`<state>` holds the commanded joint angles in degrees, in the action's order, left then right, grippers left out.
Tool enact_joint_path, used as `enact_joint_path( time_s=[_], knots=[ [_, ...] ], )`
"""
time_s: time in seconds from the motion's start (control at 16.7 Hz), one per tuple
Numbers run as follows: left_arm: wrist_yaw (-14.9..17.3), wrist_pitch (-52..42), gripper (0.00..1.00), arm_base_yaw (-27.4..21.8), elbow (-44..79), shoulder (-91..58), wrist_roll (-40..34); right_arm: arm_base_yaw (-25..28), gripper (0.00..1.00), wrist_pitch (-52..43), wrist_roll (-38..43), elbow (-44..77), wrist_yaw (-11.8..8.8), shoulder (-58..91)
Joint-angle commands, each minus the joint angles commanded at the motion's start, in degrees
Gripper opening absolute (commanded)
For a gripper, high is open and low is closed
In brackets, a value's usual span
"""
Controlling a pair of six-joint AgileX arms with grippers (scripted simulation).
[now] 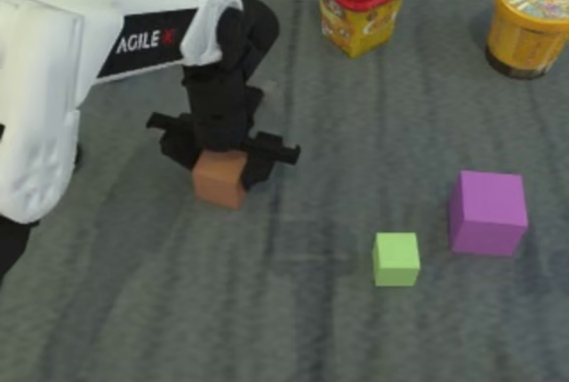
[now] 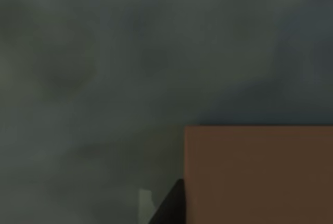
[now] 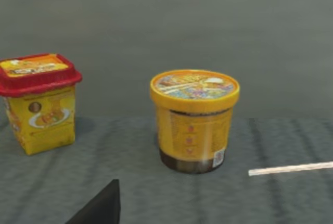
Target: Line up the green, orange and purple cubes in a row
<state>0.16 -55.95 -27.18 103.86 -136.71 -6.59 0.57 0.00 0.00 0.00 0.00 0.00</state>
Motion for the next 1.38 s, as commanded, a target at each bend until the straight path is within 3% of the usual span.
enact_joint_path(
  time_s=[0.36, 0.84, 1.02, 1.38],
  knots=[
    [0.0, -11.2, 0.0, 0.9, 7.3, 3.4, -0.1, 0.0, 1.0, 0.0, 0.0, 0.0, 0.0, 0.0],
    [-0.1, -12.2, 0.0, -0.7, 8.0, 3.9, -2.1, 0.0, 1.0, 0.0, 0.0, 0.0, 0.0, 0.0],
    [-0.3, -12.7, 0.0, -4.5, 7.5, 4.6, -9.6, 0.0, 1.0, 0.0, 0.0, 0.0, 0.0, 0.0],
    [-0.5, -13.8, 0.0, -14.7, 4.6, 7.4, -32.1, 0.0, 1.0, 0.0, 0.0, 0.0, 0.0, 0.0]
  ],
)
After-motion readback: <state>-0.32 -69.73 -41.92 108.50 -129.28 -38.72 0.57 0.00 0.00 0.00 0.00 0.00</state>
